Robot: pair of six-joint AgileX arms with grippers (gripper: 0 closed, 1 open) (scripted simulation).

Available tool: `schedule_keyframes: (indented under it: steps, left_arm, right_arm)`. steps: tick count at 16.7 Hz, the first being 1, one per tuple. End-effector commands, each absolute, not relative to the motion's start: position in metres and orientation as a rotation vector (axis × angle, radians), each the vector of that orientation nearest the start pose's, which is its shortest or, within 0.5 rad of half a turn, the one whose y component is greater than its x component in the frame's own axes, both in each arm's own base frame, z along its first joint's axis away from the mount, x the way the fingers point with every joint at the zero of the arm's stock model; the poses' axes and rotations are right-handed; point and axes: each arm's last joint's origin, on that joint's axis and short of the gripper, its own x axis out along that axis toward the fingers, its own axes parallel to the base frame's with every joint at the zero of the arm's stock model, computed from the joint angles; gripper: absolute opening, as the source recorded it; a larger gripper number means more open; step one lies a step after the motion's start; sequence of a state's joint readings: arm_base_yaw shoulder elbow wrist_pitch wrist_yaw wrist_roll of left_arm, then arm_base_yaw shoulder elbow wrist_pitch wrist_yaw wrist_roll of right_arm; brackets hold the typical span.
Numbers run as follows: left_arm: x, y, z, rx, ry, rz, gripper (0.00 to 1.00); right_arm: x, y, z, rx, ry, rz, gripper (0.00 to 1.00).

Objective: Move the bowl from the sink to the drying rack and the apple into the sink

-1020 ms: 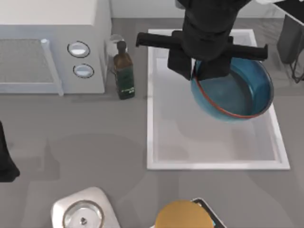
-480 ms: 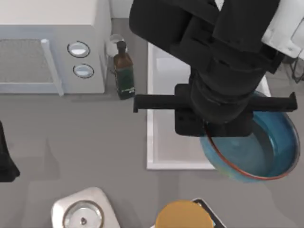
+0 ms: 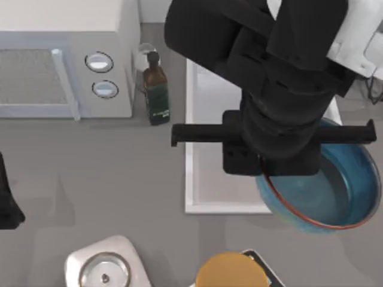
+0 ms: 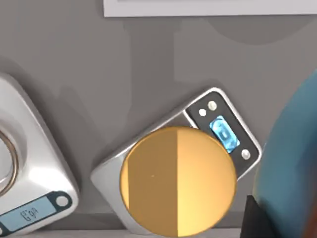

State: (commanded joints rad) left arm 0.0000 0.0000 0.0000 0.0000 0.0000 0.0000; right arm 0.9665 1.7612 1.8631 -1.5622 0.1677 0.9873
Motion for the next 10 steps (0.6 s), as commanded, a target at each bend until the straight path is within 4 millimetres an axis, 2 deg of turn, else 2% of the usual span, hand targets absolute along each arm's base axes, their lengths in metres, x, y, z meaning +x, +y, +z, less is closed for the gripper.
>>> schedule_keyframes:
  steps: [2, 4, 7, 10]
  left_arm:
    - [0.106, -0.001, 0.16, 0.0, 0.0, 0.0, 1.0]
    - [0.106, -0.001, 0.16, 0.0, 0.0, 0.0, 1.0]
    - [0.106, -0.001, 0.16, 0.0, 0.0, 0.0, 1.0]
    - [0.106, -0.001, 0.16, 0.0, 0.0, 0.0, 1.0]
  right_arm:
    - [0.2, 0.26, 0.337, 0.041, 1.381, -0.034, 0.0]
    - [0.225, 0.245, 0.329, 0.092, 1.383, -0.041, 0.0]
    - [0.267, 0.203, 0.325, 0.206, 1.335, -0.008, 0.0]
    - [0.3, 0.154, 0.339, 0.344, 1.143, 0.082, 0.0]
